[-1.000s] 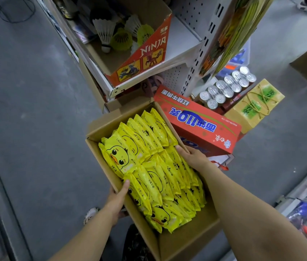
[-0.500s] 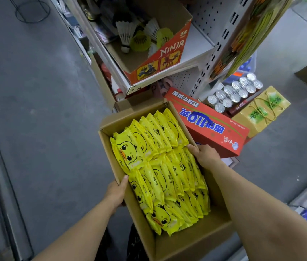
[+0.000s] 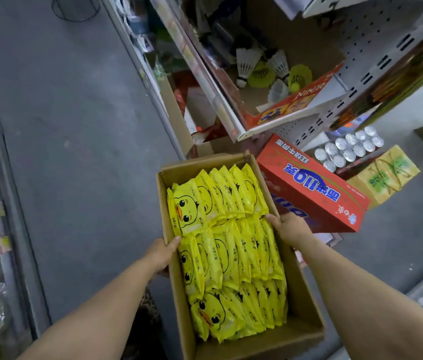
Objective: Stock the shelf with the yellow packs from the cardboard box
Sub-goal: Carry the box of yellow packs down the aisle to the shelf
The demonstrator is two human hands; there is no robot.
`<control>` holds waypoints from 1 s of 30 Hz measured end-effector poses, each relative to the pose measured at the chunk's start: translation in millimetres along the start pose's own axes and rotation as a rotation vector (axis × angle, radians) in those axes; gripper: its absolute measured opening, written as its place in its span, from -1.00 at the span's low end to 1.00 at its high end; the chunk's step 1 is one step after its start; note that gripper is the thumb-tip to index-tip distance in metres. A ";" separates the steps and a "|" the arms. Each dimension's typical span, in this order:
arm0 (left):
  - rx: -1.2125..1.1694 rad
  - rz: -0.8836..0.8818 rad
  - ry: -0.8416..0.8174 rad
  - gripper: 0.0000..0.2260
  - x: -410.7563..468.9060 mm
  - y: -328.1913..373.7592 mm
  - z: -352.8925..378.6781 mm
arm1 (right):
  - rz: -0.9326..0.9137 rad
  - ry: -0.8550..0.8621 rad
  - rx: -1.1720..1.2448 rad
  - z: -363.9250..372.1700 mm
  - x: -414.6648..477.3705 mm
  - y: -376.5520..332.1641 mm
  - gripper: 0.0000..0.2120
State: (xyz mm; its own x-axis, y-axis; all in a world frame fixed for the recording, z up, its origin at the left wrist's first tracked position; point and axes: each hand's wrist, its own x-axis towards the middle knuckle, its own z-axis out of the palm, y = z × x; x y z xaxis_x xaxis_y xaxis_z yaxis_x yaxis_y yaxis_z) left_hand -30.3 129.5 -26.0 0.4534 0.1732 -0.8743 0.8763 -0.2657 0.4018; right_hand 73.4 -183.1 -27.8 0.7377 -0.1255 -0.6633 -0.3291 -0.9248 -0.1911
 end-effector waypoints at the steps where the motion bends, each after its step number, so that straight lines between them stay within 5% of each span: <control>1: -0.006 -0.009 -0.007 -0.51 1.8 -2.6 -15.5 | 0.003 -0.003 -0.006 2.7 -2.7 -15.2 -0.47; 13: -0.005 0.003 -0.030 -0.45 71.3 -36.3 -273.5 | -0.080 -0.028 -0.059 38.9 -3.1 -264.2 -0.39; 18: -0.140 0.011 0.063 -0.74 50.2 18.5 -381.5 | -0.176 -0.036 -0.020 30.9 26.7 -391.6 -0.40; 30: -0.253 -0.026 0.262 -0.41 158.5 116.8 -634.8 | -0.418 -0.063 -0.143 -51.6 151.9 -737.8 -0.37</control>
State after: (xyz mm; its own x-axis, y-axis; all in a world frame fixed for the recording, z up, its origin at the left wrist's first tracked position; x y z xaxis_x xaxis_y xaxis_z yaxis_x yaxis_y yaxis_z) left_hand 247.2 728.0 55.1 0.4282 0.4221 -0.7990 0.8856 -0.0202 0.4639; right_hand 458.7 461.6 49.8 0.7513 0.2875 -0.5940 0.0775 -0.9323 -0.3533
